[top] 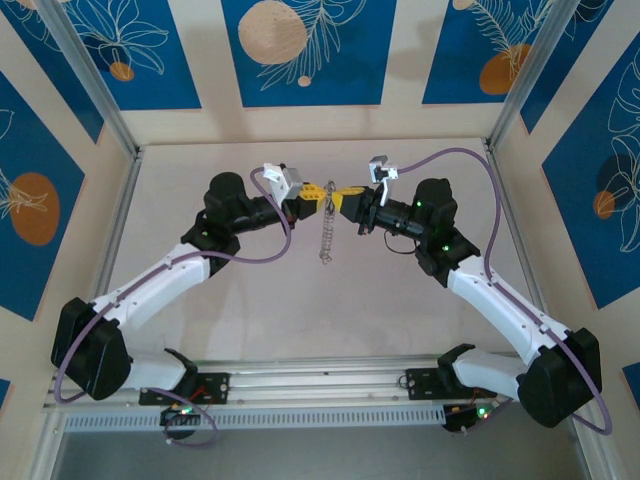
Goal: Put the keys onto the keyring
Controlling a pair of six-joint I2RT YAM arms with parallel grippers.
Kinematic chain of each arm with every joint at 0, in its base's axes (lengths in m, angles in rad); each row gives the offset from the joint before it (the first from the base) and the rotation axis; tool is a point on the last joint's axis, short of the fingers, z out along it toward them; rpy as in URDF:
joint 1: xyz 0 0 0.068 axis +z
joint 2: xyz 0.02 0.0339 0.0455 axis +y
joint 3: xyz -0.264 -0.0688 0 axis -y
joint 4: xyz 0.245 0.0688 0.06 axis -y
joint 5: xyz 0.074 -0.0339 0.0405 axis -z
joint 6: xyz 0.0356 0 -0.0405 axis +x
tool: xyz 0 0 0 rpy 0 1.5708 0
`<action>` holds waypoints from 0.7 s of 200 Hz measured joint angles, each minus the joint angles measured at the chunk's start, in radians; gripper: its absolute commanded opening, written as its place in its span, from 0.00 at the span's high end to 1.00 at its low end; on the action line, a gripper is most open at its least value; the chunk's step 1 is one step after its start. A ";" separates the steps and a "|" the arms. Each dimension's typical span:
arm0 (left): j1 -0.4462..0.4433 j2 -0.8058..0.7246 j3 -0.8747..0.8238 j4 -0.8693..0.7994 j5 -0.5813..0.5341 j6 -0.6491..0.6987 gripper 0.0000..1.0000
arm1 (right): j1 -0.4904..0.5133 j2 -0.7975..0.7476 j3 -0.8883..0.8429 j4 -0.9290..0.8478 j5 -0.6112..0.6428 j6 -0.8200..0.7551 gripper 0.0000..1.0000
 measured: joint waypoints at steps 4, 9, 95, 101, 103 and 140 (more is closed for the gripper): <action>0.000 0.000 0.000 0.000 0.000 0.000 1.00 | 0.000 0.000 0.000 0.000 0.000 0.000 1.00; 0.000 0.000 0.000 0.000 0.000 0.000 1.00 | 0.000 -0.002 0.000 0.000 0.003 0.000 1.00; -0.002 0.001 0.001 0.000 0.000 0.000 1.00 | 0.000 -0.003 0.000 0.000 0.010 0.000 1.00; -0.002 0.001 0.002 0.000 0.000 0.000 1.00 | 0.000 -0.003 0.000 0.000 0.010 0.000 1.00; -0.002 0.001 0.002 0.000 0.000 0.000 1.00 | 0.000 -0.003 0.000 0.001 0.010 0.000 1.00; -0.004 0.002 0.002 0.000 0.000 0.000 1.00 | 0.000 -0.005 0.000 0.001 0.010 0.000 1.00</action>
